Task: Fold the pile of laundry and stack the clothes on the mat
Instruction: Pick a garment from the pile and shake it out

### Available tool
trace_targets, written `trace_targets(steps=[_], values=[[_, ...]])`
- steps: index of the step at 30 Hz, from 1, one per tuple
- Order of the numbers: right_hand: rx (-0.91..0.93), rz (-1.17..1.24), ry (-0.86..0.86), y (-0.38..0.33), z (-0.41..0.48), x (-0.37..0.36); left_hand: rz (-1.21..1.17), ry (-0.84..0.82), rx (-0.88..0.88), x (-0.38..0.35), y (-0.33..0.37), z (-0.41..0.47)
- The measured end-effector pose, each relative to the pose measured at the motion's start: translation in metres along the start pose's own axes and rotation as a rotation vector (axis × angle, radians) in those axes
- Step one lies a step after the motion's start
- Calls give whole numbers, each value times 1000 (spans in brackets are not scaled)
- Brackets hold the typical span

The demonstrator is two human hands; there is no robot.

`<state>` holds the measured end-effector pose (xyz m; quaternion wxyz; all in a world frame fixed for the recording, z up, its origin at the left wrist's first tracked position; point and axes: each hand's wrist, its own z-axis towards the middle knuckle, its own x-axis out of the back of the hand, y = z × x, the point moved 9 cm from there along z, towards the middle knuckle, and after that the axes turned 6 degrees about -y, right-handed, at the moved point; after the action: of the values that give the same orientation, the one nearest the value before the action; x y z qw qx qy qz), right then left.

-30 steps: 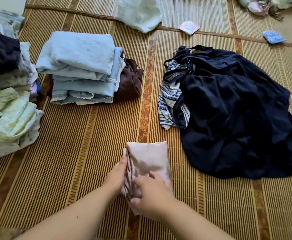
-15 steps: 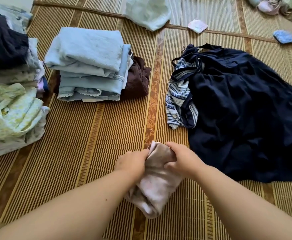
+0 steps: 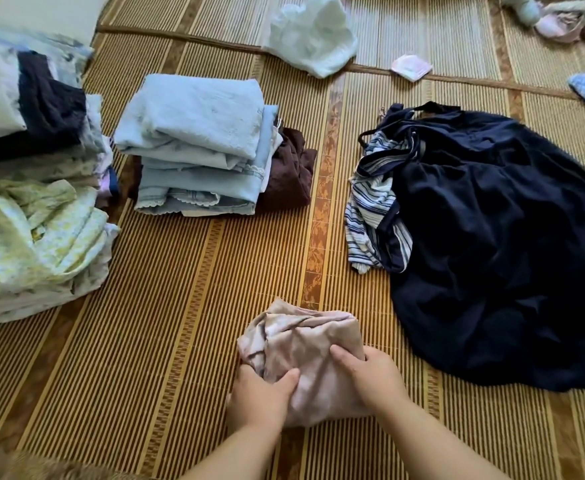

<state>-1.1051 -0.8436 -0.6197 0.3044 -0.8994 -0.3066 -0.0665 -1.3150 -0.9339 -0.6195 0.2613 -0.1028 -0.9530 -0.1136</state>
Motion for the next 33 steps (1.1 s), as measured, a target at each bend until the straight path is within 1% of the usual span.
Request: trace_targets(steps=[2, 4, 7, 11, 13, 16, 19, 22, 25, 28, 29, 31, 33], values=[[-3, 106, -22, -5, 0, -1, -87, -104, -54, -2, 9, 1], [8, 200, -70, -13, 1, 0, -269, -181, -38, 0, 13, 3], [105, 269, -105, -39, 1, 9, -536, -296, -60, 9, 29, 0], [277, 263, -52, -103, -5, 39, -604, -282, -222, 48, 75, -10], [345, 255, -11, -144, -8, 55, -596, -270, -311, 73, 107, -21], [451, 282, 59, -216, -14, 75, -597, -195, -446, 129, 160, -31], [530, 280, 71, -298, -17, 76, -553, -29, -611, 212, 210, -31], [519, 283, 11, -364, -6, 56, -468, 106, -731, 287, 250, -21], [533, 270, -23, -418, 10, 32, -383, 198, -740, 342, 275, 5], [547, 216, 35, -449, 31, 16, -355, 218, -687, 369, 289, 39], [532, 148, 71, -452, 41, 12, -306, 225, -653, 372, 291, 51], [460, -98, 159, -450, 56, 6, -149, 262, -557, 369, 287, 70], [461, -337, 270, -447, 61, 3, -1, 339, -484, 367, 276, 83]])
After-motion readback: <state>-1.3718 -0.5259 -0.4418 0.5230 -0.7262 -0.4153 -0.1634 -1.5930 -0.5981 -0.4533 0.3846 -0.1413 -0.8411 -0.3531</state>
